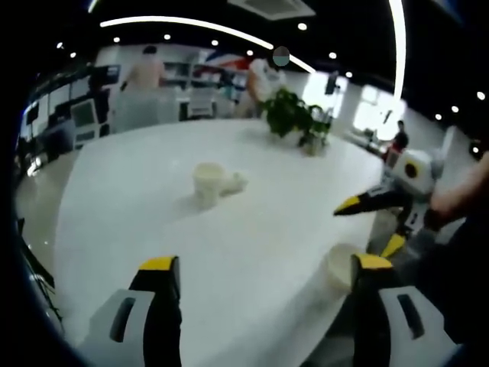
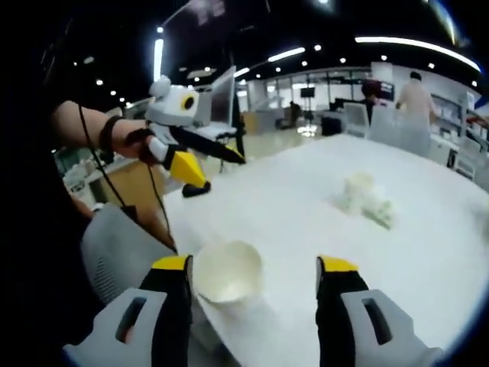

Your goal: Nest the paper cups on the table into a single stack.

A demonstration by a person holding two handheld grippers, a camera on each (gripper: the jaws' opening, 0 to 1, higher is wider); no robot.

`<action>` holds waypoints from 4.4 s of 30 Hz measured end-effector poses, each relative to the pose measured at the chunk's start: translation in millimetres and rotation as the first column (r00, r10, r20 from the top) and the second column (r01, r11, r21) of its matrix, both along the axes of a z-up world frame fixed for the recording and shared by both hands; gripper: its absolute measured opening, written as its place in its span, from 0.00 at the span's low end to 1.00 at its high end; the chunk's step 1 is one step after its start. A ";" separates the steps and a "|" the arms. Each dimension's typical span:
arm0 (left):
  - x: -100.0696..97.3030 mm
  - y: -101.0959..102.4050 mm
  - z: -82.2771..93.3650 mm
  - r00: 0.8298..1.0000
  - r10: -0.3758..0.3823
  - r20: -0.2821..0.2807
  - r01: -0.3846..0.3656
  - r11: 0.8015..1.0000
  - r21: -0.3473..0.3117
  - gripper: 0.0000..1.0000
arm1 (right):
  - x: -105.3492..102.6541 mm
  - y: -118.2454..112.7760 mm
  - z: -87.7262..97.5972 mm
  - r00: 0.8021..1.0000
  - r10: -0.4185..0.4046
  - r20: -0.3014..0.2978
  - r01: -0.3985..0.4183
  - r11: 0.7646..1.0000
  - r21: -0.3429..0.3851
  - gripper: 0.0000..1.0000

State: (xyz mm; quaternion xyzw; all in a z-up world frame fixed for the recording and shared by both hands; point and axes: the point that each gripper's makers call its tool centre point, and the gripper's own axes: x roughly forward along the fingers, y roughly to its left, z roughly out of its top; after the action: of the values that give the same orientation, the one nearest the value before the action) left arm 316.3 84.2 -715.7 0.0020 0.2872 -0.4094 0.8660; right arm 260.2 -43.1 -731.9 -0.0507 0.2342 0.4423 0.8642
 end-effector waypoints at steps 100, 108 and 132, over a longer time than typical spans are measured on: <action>164.9 -89.6 -21.8 0.905 -0.426 -0.005 0.387 0.817 0.428 0.73 | 89.6 -156.7 -0.7 0.956 -0.265 0.124 0.275 0.959 -0.072 0.99; 172.9 -101.6 -29.2 0.865 -0.501 -0.007 0.445 0.761 0.472 0.61 | 81.1 -151.4 -8.9 0.963 -0.249 0.104 0.256 0.965 -0.061 0.99; 191.8 -121.9 -58.6 0.812 -0.576 -0.097 0.531 0.659 0.533 0.42 | 77.1 -155.0 -23.6 0.968 -0.236 0.081 0.242 0.966 -0.086 0.98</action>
State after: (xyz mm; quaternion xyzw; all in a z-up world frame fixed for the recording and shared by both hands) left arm 508.1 -37.7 -774.3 0.3476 0.3403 -0.5556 0.6743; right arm 337.3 -198.0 -755.5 -0.0789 0.2290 0.3211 0.9155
